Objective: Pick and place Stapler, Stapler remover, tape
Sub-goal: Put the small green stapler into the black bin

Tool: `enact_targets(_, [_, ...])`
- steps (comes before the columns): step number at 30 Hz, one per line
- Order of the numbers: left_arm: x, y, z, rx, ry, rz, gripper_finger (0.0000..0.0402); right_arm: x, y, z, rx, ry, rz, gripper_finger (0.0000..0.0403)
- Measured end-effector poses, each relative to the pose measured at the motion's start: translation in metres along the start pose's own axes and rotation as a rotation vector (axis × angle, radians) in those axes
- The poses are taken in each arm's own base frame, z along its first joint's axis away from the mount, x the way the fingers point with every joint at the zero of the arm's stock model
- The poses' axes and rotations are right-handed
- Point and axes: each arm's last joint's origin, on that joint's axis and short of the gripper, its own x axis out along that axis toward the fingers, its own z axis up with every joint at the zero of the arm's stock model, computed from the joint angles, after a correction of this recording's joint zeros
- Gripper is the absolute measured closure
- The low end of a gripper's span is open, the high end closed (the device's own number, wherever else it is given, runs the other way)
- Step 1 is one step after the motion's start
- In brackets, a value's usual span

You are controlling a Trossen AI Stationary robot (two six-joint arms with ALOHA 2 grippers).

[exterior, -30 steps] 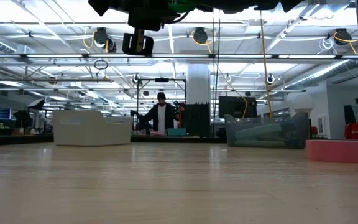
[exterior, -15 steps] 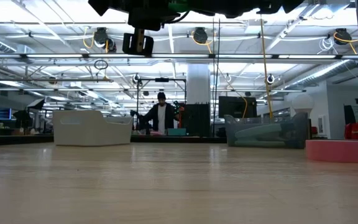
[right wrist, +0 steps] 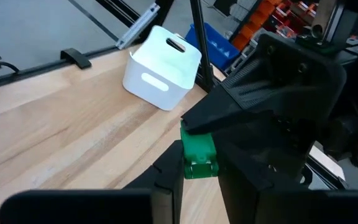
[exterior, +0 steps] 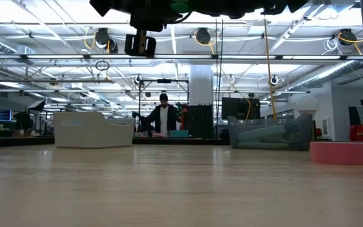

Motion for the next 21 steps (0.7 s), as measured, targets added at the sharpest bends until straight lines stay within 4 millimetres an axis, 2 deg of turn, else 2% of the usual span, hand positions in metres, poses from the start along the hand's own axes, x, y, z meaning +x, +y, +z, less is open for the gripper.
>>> enact_targets(15, [-0.0001, 0.0011, 0.0002, 0.046, -0.013, 0.019, 0.0305, -0.0002, 0.0004, -0.0022, 0.001, 0.038, -0.017, 0.0336])
enact_targets(21, [-0.0012, 0.002, 0.0017, 0.055, -0.02, 0.021, 0.0247, -0.0003, 0.0005, -0.0035, 0.006, 0.055, -0.021, 0.0336])
